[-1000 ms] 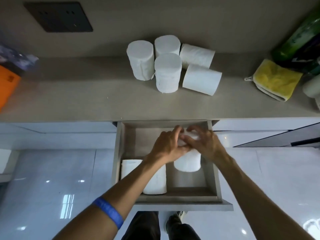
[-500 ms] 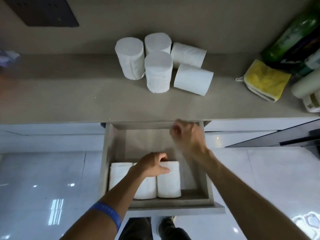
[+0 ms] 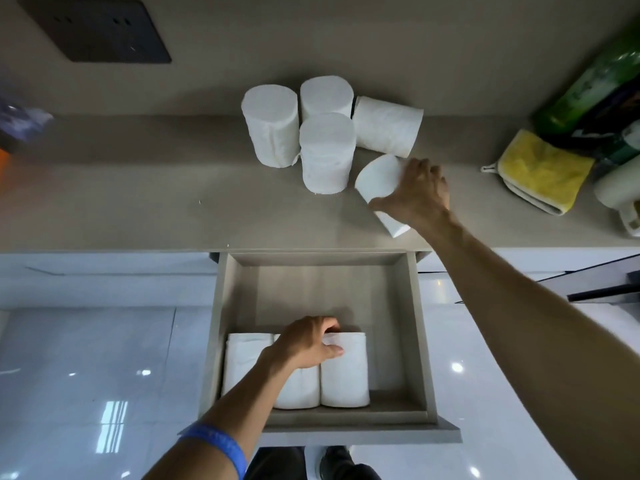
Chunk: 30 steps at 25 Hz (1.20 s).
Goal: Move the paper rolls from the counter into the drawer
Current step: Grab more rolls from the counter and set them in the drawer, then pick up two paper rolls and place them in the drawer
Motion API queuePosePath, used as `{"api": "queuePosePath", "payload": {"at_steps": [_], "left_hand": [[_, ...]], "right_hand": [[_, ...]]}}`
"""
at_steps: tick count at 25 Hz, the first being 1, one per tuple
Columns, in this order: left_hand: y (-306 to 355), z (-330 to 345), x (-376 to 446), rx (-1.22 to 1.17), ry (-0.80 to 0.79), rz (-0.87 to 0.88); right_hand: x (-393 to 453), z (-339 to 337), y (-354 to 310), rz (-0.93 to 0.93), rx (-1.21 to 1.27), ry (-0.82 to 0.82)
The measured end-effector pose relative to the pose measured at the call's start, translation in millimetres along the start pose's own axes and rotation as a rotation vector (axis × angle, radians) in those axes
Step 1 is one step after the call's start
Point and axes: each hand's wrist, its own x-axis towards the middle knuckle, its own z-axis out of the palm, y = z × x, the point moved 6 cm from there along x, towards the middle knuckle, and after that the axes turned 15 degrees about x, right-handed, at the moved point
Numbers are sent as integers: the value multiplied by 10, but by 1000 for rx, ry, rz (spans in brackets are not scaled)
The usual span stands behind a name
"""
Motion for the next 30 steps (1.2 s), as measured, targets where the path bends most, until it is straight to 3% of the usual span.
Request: {"api": "queuePosePath", "payload": {"at_steps": [3,5,7,10,13,15,18,20,22,24,26,28,30], "left_hand": [[14,-6,-27,-16,-16,-11],[20,-41,-32,-15,-15,-6],[29,-34,-30,-16,-24,-7],[18,1,-11,-12,-44,-34],[14,12,9,11,-52,-51],[12,6,15,17,-49,-64],[41,-10,-27,-26,-77,-53],[87,-63,-36,10,-99,-56],[99,-428,-34,6,92,-97],[-57,-1118,-89,-253,516,-222],[-294,-1846,-150,-461,873,-290],[-411,-2575,-65,-238,1023,-280],[-397,-3104,217,193,940,-286]], "right_hand": [[-691,162,249,29,501,-153],[-1072,305,393,67,548,-312],[-1298,469,562,94,394,-448],[-1392,630,651,80,178,-516],[-1405,806,564,-138,-302,-543],[-1517,935,587,-232,-548,-645],[-1720,1041,734,-279,-674,-823],[-1652,967,705,-241,-580,-856],[-1355,771,458,-266,-303,-636],[-978,401,111,-256,145,-238],[-632,157,-205,-232,529,19],[-278,117,-573,-274,663,65],[34,185,-842,-294,711,-1]]}}
